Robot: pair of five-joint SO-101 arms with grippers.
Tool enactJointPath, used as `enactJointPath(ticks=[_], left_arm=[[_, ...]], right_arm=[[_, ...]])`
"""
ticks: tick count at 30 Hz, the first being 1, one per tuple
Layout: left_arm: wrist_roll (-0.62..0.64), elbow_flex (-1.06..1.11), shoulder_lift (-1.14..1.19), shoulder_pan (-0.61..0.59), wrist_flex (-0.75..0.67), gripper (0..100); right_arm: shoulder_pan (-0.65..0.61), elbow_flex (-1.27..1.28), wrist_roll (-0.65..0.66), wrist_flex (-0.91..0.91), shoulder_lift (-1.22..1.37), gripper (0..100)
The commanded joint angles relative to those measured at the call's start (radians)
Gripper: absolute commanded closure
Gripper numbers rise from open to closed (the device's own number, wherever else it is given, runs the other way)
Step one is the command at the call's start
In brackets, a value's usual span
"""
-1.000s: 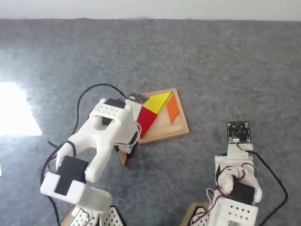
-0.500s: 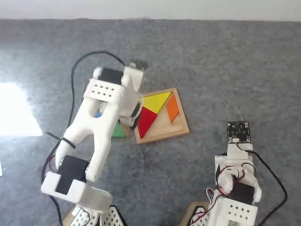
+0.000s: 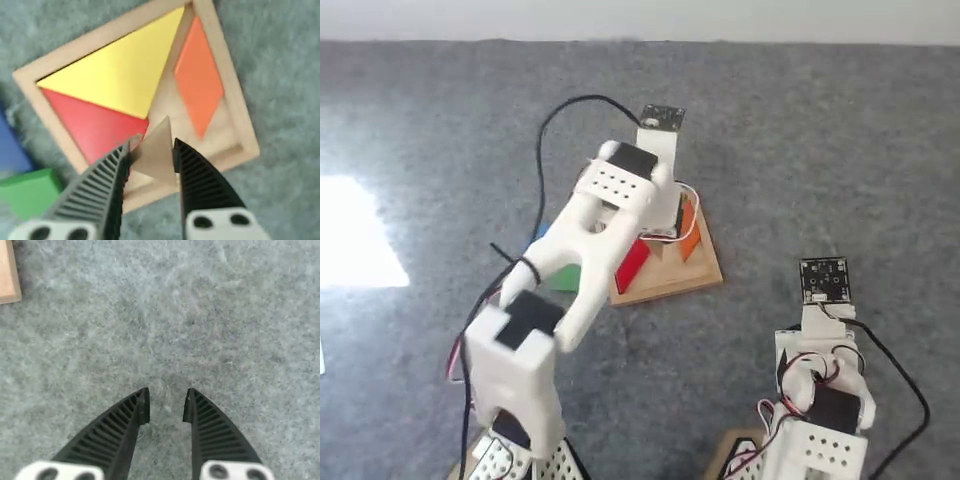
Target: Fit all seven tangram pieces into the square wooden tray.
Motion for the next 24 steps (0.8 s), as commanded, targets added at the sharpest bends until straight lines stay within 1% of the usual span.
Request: enactJointPath(ticks=[1, 4, 9, 12, 14, 17, 18, 22, 24], left_arm=[[0.068, -0.09, 0.044, 0.006, -0.063, 98], [0.064, -0.133, 0.068, 0.018, -0.063, 98], [0.051, -0.18, 0.12, 0.094, -0.068, 98], [0.055, -0.209, 0.172, 0.107, -0.069, 98], [0.061, -0.229, 0.204, 0.092, -0.066, 98], [0.129, -0.239, 0.23, 0.046, -0.063, 98], [0.132, -0.24, 0.235, 0.037, -0.063, 98], [0.072, -0.236, 0.239, 0.035, -0.057, 98], [0.068, -0.239, 0.239, 0.037, -0.025, 94]], right_arm=[[-0.005, 0.017, 0.008, -0.007, -0.008, 86.1], [-0.007, 0.017, 0.008, -0.007, -0.008, 86.1], [-0.007, 0.017, 0.008, -0.007, -0.008, 86.1], [-0.007, 0.017, 0.008, -0.007, -0.008, 86.1], [-0.005, 0.017, 0.008, -0.007, -0.008, 86.1], [-0.005, 0.017, 0.008, -0.007, -0.008, 86.1], [-0.005, 0.017, 0.008, -0.007, -0.008, 86.1], [-0.007, 0.017, 0.008, -0.005, -0.008, 86.1], [-0.007, 0.017, 0.008, -0.005, -0.008, 86.1]])
